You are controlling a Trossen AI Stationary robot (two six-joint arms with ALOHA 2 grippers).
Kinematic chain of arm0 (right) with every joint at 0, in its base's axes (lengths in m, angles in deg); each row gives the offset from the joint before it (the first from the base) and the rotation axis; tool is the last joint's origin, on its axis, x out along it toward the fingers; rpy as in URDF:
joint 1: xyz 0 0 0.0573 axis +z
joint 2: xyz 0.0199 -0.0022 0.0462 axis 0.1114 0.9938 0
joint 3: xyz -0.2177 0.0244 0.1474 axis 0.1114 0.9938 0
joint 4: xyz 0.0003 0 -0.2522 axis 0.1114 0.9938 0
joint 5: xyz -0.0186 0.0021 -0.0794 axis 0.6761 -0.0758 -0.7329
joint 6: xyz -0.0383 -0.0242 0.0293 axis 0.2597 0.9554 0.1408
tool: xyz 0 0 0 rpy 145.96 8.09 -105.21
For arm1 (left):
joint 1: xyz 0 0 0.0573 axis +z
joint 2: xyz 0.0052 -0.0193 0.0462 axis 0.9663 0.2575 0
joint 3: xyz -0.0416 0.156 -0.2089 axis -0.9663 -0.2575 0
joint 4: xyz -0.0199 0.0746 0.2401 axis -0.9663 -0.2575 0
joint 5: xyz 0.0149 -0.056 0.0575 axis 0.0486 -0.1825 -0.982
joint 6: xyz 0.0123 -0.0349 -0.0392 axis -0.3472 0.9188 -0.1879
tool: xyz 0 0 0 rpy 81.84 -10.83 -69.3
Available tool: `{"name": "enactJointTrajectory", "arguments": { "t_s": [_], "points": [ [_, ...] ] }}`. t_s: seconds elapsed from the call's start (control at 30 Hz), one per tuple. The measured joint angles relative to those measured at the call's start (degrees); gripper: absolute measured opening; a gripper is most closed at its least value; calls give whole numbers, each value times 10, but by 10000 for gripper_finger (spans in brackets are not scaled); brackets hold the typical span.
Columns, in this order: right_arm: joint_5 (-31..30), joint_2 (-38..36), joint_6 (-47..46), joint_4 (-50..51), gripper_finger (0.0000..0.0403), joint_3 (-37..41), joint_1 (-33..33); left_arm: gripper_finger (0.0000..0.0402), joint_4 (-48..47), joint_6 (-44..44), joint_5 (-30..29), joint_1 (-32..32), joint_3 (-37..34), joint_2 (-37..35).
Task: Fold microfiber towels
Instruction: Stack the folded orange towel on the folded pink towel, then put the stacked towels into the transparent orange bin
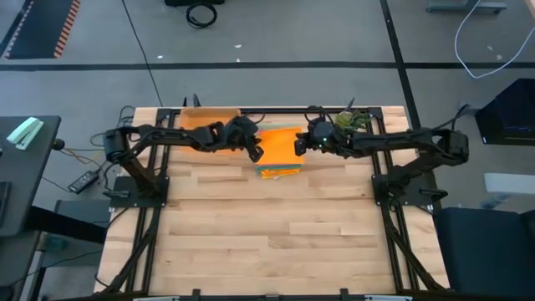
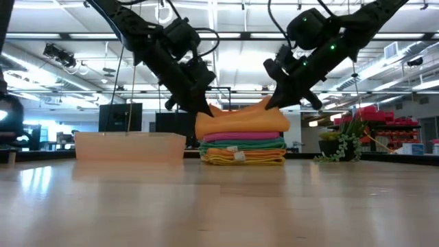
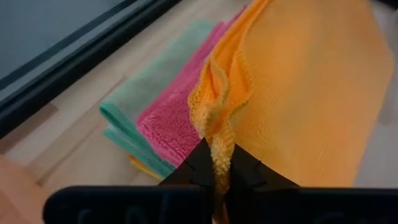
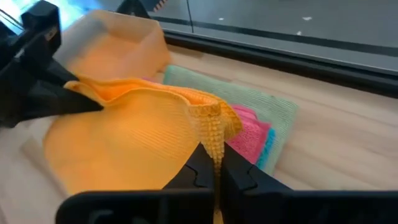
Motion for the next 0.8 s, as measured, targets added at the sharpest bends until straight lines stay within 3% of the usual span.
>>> {"name": "enactJointTrajectory", "arguments": {
  "t_s": [0.27, 0.53, 0.7, 0.8],
  "points": [
    [-1, 18, 0, -15, 63, 0, -17, 80, 0, -12, -54, 0, 0, 2],
    [28, 15, 0, -17, 162, -2, -53, 173, -8, -15, -93, 0, 7, 2],
    [29, 4, 20, 27, 215, -34, -69, 225, -67, -59, -165, 0, 57, 2],
    [29, -6, 36, 67, 230, -56, -63, 243, -106, -59, -178, 0, 90, 1]
  ]
}}
